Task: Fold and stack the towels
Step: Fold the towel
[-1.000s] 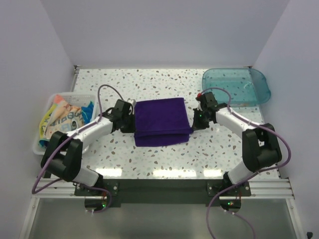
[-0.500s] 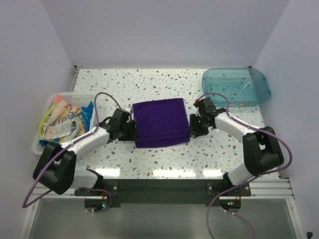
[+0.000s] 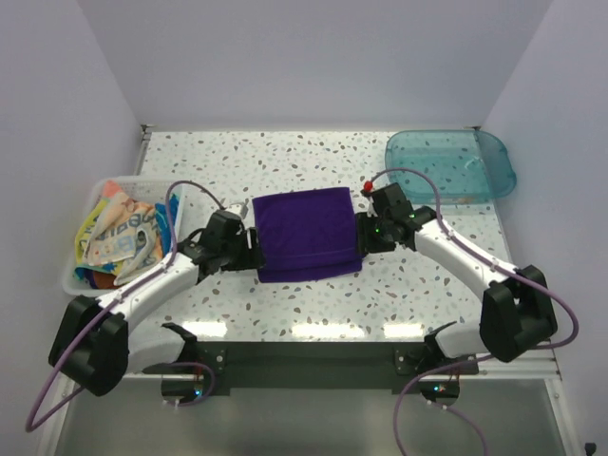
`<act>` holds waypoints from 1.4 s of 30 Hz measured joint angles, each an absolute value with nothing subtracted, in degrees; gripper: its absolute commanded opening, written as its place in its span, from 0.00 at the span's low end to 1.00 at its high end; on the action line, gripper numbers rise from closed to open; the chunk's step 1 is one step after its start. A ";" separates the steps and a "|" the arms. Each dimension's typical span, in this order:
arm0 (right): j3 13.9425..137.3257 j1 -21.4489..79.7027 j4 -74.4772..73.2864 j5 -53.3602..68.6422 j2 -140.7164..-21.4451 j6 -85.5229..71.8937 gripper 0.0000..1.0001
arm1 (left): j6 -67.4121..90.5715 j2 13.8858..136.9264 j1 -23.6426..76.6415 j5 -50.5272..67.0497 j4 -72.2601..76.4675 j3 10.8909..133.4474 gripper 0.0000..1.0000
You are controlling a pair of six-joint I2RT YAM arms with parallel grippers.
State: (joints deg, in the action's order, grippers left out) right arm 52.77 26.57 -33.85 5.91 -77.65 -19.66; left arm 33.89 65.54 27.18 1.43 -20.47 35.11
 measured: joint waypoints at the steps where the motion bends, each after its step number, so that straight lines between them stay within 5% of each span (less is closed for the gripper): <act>1: 54.19 26.57 -33.78 5.34 -79.29 -18.98 0.46 | 33.76 67.46 27.20 1.34 -20.40 36.25 0.66; 21: 69.93 26.57 -31.14 7.09 -102.87 -4.91 0.50 | 13.89 91.31 28.71 10.48 -21.34 53.28 0.61; 42: 63.81 26.57 -30.30 16.14 -102.24 -3.66 0.45 | 9.43 84.86 35.77 16.16 -23.57 45.80 0.54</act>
